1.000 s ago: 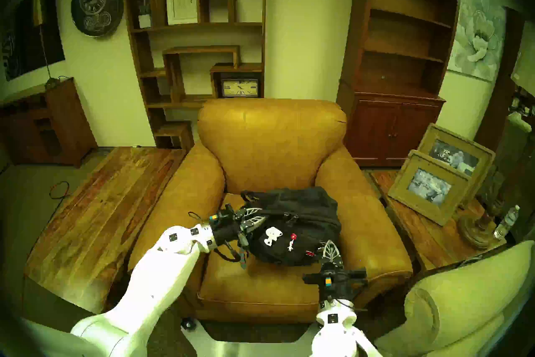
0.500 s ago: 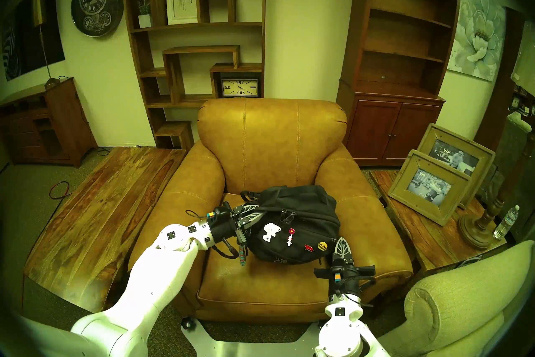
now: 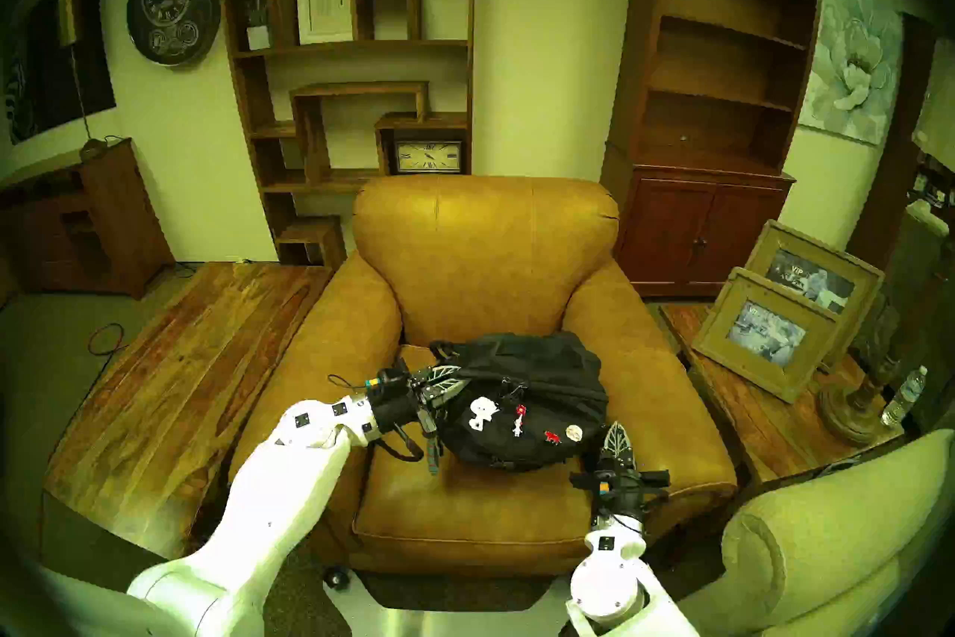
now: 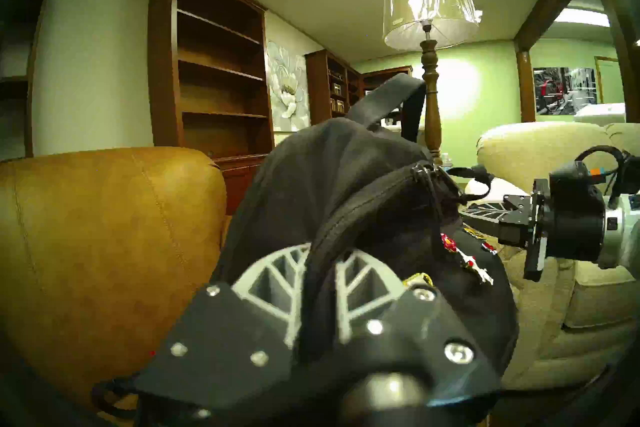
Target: Close a bag with a zipper
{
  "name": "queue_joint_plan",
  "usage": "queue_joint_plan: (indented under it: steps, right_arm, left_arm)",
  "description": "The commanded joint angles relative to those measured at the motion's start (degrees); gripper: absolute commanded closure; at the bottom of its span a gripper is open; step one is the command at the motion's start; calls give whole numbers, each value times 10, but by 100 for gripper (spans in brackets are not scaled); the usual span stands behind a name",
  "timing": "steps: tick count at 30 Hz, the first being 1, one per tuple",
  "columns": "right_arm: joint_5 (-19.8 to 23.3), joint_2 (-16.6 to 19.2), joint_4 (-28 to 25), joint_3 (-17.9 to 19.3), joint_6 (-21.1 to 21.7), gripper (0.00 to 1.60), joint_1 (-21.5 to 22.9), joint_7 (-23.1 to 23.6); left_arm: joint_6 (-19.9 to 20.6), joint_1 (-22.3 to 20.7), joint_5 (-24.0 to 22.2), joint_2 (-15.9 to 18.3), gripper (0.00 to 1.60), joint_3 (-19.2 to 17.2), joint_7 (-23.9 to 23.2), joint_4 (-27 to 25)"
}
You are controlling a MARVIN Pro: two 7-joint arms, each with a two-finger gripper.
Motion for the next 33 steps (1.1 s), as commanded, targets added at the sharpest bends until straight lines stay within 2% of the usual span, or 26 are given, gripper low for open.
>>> queue_joint_plan:
  steps: [1, 3, 4, 6, 8, 9, 11, 14, 15, 18, 19, 27, 31, 33]
  right_arm:
    - [-6, 6, 2, 21, -16, 160, 2, -26]
    - [-6, 8, -14, 17, -22, 160, -14, -21]
    - [-7, 8, -24, 15, -25, 134, -23, -22]
    - [-16, 8, -43, 12, -20, 0, -40, -24]
    - [-18, 8, -67, 8, -14, 0, -61, -24]
    - [-26, 9, -73, 5, -13, 0, -66, -27]
    - [-38, 12, -88, -2, -15, 0, -80, -28]
    - [-50, 14, -104, -11, -23, 0, -93, -30]
    - [-65, 18, -122, -18, -22, 0, -105, -37]
    - [-81, 21, -142, -26, -34, 0, -113, -44]
    - [-86, 23, -152, -29, -35, 0, -118, -46]
    - [-105, 39, -206, -51, -46, 0, -154, -39]
    - [-110, 45, -232, -62, -52, 0, -170, -36]
    - [-112, 51, -254, -72, -54, 0, -176, -28]
  left_arm:
    - [7, 1, -29, 7, 136, -28, 2, -47]
    - [10, 8, -30, 7, 132, -32, 0, -54]
    - [11, 10, -30, 8, 126, -33, -1, -57]
    - [13, 13, -30, 9, 113, -36, -1, -60]
    - [15, 16, -30, 8, 97, -39, -1, -63]
    - [15, 17, -30, 8, 83, -40, -2, -64]
    - [17, 20, -30, 8, 72, -43, -2, -67]
    - [20, 22, -33, 8, 67, -47, -3, -69]
    - [23, 25, -36, 7, 43, -50, -2, -73]
    - [26, 30, -39, 9, 9, -55, -4, -80]
    - [29, 33, -42, 9, 3, -58, -5, -83]
    - [44, 65, -64, 20, 0, -81, -15, -120]
    - [58, 93, -87, 31, 0, -109, -22, -146]
    - [72, 120, -110, 36, 0, -135, -28, -173]
